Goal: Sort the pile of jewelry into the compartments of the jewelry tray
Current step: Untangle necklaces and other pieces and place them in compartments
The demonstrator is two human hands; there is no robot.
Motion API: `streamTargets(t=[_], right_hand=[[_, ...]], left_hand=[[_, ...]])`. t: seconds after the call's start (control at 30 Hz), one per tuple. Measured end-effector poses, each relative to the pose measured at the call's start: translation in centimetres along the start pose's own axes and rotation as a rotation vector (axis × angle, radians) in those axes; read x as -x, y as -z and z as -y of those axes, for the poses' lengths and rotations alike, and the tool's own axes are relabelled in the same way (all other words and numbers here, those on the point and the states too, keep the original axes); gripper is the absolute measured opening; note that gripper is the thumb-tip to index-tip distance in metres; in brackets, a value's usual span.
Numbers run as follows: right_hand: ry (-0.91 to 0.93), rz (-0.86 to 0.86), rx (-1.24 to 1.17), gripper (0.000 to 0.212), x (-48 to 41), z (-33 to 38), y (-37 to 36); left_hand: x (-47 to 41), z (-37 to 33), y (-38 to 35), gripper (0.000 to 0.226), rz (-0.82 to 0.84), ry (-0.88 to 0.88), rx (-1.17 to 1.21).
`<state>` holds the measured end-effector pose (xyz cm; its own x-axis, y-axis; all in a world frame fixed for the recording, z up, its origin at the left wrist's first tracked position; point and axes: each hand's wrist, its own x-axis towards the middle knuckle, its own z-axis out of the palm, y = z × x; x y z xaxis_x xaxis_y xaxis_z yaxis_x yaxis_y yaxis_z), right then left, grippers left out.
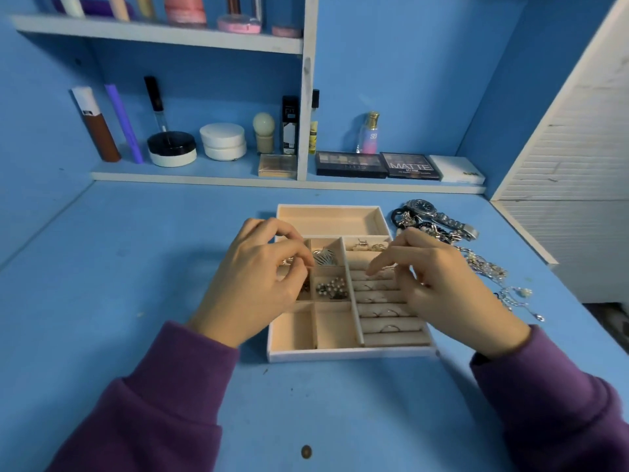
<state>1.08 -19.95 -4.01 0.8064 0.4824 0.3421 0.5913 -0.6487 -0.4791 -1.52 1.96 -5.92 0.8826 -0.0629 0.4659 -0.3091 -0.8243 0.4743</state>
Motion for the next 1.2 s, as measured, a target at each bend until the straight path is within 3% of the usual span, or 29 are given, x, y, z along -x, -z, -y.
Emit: streamTargets(t=[0.17,0.37,0.63,0.77,1.0,1.1,1.2], right_hand=[[-0.095,-0.081,0.006,0.036,3.3,-3.0,4.0],[-0.243,0.013,0.073,0.030,7.3,-6.4,7.3],[-0.301,0.128,0.106,0.011,9.9,-7.3,8.7],[-0.356,0.177,0.068,0.010,10.1,-7.6,8.9],[-0.385,0.200,0.117,0.004,9.5,-7.8,7.9],[-0.383,0.152,0.086,0.006,9.2,-7.6,8.0],[-0.339,-0.020,-0.007,0.010,8.7,-7.4,8.8]], left_hand=[[-0.2,-3.5,-1.0,0.015,0.003,-0.059,0.042],[-0.9,-8.5,-4.0,0.018,0.076,-0.164,0.058],[-1.7,-12.3,-8.6,0.019,0.202,-0.288,0.089],[-2.0,-13.2,-9.9,0.029,0.201,-0.299,0.077],[-2.5,-13.2,-10.2,0.021,0.164,-0.283,0.077],[-2.8,-12.9,-10.1,0.023,0.161,-0.261,0.065],[-2.9,-12.7,-9.8,0.018,0.178,-0.254,0.045]])
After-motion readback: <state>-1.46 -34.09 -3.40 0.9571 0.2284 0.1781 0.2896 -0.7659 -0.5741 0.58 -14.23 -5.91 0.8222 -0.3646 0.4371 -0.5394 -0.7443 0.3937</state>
